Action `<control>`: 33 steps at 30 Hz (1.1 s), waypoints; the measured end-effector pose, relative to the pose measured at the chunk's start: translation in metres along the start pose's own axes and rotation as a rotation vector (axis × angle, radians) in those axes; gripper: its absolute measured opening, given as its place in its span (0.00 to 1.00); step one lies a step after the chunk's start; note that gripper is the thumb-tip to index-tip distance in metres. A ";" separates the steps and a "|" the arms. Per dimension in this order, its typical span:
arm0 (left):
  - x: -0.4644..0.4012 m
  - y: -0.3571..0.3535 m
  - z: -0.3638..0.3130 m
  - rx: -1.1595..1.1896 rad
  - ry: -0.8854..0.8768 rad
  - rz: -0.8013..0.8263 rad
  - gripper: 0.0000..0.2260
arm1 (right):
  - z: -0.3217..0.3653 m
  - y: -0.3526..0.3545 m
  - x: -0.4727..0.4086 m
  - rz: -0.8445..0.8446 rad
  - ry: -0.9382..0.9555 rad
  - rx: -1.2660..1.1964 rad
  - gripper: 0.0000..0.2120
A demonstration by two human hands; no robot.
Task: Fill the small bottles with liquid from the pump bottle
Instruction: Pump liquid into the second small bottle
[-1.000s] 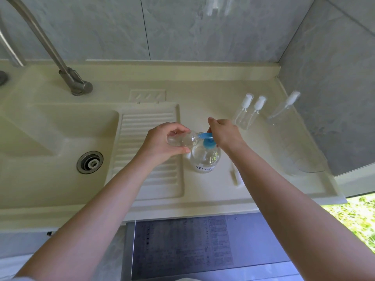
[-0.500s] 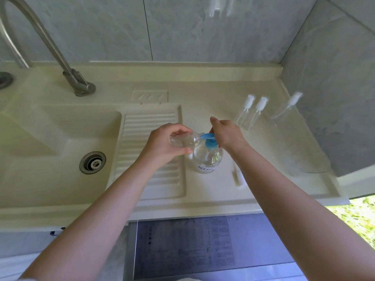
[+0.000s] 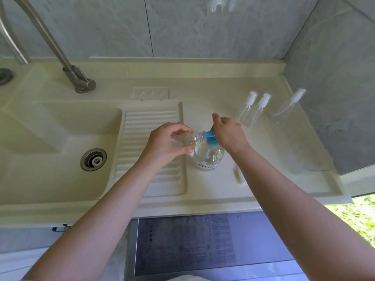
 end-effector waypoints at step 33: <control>0.005 -0.004 0.000 0.009 0.030 -0.033 0.22 | 0.000 -0.004 0.001 -0.005 -0.038 0.010 0.24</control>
Point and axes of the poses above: each hand's wrist, its own x-axis away from the middle knuckle, its own y-axis out of the back of the hand, z = x × y, the point moved 7 cm from there along -x, towards the middle knuckle, and after that the axes turned 5 degrees about z, right-handed, at the moved point
